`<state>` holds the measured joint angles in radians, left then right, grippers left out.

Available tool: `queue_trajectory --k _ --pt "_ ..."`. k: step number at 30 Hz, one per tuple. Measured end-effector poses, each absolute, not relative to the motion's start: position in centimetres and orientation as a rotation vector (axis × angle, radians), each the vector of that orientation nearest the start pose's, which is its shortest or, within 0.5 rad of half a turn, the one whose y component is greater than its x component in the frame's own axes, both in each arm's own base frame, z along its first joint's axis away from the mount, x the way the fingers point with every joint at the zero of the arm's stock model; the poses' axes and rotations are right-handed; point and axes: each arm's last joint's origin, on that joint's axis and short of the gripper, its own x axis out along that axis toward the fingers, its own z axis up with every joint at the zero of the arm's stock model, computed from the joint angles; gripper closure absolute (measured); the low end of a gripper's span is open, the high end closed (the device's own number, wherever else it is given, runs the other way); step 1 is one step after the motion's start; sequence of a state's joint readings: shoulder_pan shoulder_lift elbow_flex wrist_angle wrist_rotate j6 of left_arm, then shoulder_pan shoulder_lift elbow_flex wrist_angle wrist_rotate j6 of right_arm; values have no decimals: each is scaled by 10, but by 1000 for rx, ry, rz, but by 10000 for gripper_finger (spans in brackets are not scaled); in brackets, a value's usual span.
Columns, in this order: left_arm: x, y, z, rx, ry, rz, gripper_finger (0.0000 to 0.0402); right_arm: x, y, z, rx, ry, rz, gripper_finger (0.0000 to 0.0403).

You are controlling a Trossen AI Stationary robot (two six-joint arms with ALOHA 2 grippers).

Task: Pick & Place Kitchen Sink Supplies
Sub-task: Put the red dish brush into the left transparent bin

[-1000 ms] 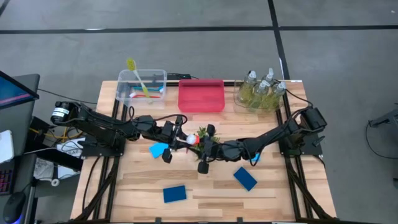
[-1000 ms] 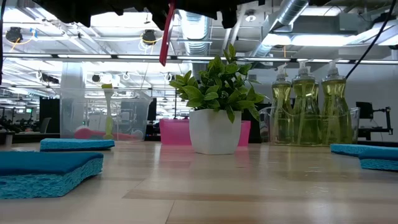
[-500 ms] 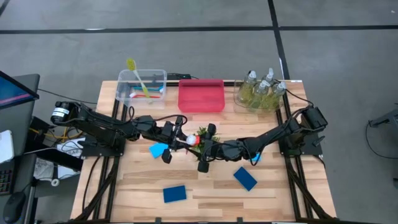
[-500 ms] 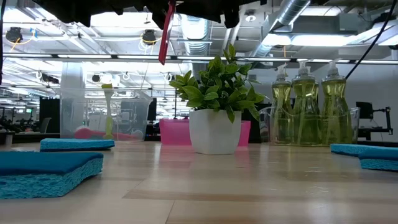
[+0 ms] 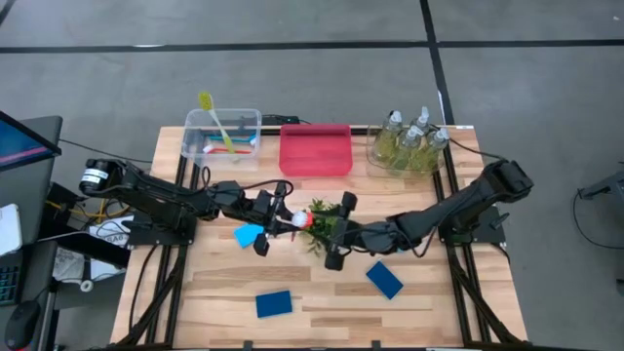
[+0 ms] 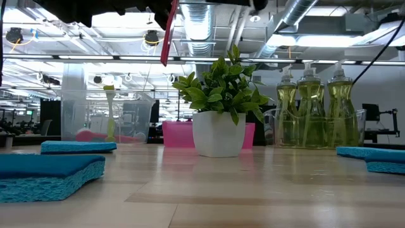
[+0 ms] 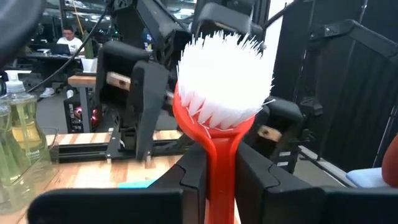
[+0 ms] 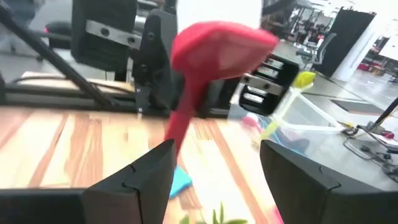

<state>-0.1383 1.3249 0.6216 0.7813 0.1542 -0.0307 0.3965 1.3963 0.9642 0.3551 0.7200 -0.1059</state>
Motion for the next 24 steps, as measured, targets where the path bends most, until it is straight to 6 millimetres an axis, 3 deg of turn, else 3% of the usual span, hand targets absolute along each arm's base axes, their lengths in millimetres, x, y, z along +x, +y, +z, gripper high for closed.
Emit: queue_trajectory --k 4,9,19,24 --pt "267 -41 265 -29 -105 -289 338 277 99 318 -177 132 -305 175" --pt "242 -30 291 22 -143 -182 346 258 94 328 -193 171 -291 176" --pt "161 5 339 211 -201 509 332 247 90 332 -147 194 -282 177" --pt "148 22 342 323 -109 835 352 249 88 331 -148 200 -293 177"
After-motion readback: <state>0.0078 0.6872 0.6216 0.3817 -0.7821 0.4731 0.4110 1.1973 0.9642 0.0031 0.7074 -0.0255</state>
